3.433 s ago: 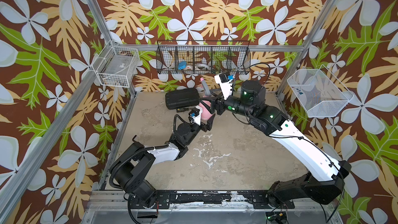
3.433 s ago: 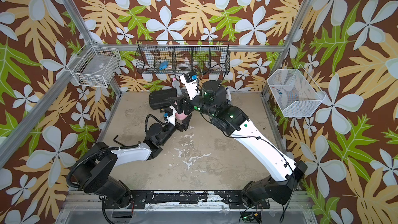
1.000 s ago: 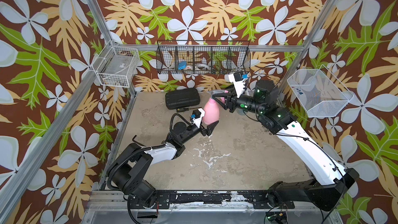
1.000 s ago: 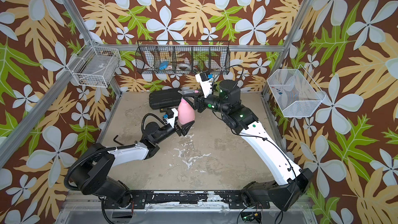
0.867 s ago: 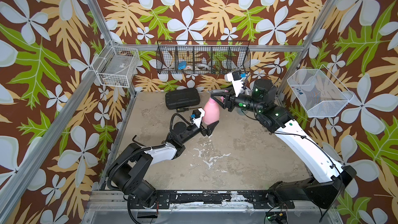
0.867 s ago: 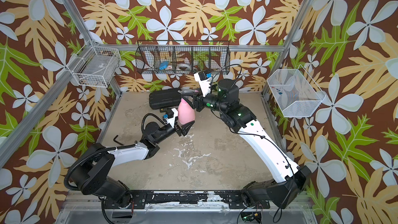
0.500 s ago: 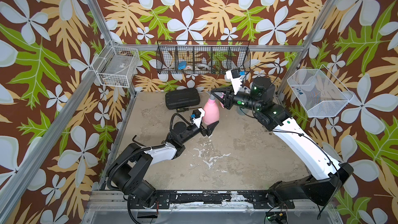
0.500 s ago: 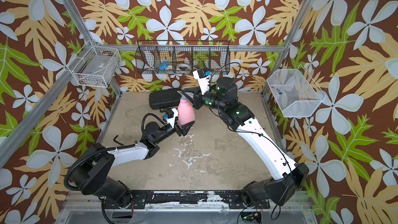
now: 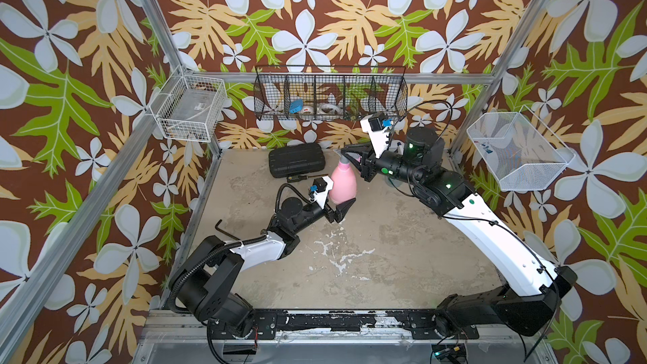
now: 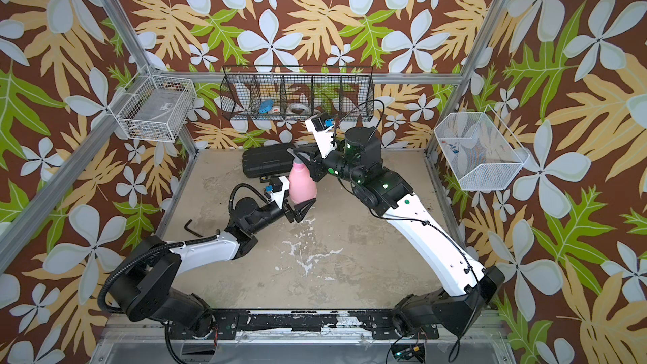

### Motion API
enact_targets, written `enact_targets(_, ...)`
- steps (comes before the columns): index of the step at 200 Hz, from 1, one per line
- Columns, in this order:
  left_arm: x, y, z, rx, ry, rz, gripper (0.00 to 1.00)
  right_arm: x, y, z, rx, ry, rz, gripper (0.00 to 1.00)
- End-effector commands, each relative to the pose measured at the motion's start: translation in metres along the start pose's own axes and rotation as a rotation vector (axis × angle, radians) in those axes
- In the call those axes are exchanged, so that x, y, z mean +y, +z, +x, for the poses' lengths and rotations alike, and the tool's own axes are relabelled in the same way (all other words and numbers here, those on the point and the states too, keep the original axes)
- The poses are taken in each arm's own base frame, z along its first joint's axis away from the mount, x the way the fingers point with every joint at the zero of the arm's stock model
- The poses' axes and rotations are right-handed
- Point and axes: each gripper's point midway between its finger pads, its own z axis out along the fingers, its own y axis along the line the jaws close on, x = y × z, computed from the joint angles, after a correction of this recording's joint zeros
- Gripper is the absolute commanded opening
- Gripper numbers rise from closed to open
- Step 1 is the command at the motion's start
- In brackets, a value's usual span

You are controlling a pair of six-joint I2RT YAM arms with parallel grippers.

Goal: Attach spray nozzles to spray bottles
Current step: Screw the spray nozzle on the spray bottle.

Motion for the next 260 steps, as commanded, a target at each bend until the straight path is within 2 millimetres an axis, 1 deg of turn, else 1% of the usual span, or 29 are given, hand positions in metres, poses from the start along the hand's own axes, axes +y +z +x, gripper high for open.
enact_targets(1,-0.008,-0.001,-0.009,-0.021,0.040,0.045,0.53,-0.014,-0.001,0.009,0.044,-0.058,0.077,0.00)
enact_targets(33,-0.009,0.000,-0.015,-0.038,0.035,0.052,0.53,-0.011,0.002,0.016,0.050,-0.047,0.059,0.00)
enact_targets(64,-0.010,-0.005,-0.034,-0.147,0.035,0.046,0.53,-0.009,0.002,0.022,0.036,-0.016,0.040,0.00)
enact_targets(79,-0.008,-0.005,-0.039,-0.172,0.037,0.039,0.53,-0.006,0.004,0.027,0.045,-0.013,0.033,0.00)
enact_targets(91,-0.008,0.000,-0.037,-0.151,0.040,0.047,0.53,-0.007,0.006,0.033,0.064,-0.033,0.055,0.00)
enact_targets(106,-0.008,0.003,-0.035,-0.128,0.045,0.053,0.53,-0.013,0.007,0.040,0.093,-0.057,0.101,0.00)
enact_targets(131,-0.008,0.002,-0.035,-0.123,0.045,0.056,0.53,-0.021,0.008,0.049,0.118,-0.072,0.141,0.00)
enact_targets(176,-0.006,-0.002,-0.038,-0.118,0.042,0.065,0.53,-0.026,0.012,0.070,0.181,-0.096,0.153,0.00)
enact_targets(204,-0.004,-0.006,-0.047,-0.144,0.022,0.082,0.53,-0.022,0.012,0.074,0.196,-0.118,0.126,0.00)
enact_targets(218,-0.007,-0.008,-0.053,-0.165,0.004,0.113,0.53,-0.012,0.012,0.075,0.190,-0.123,0.074,0.00)
enact_targets(238,-0.010,-0.008,-0.056,-0.160,-0.002,0.148,0.53,-0.003,0.012,0.076,0.186,-0.116,0.023,0.00)
enact_targets(250,-0.007,-0.007,-0.055,-0.146,0.006,0.137,0.53,-0.006,0.011,0.075,0.188,-0.108,0.037,0.00)
enact_targets(260,0.001,-0.006,-0.054,-0.141,0.018,0.092,0.52,-0.014,0.011,0.073,0.194,-0.085,0.087,0.00)
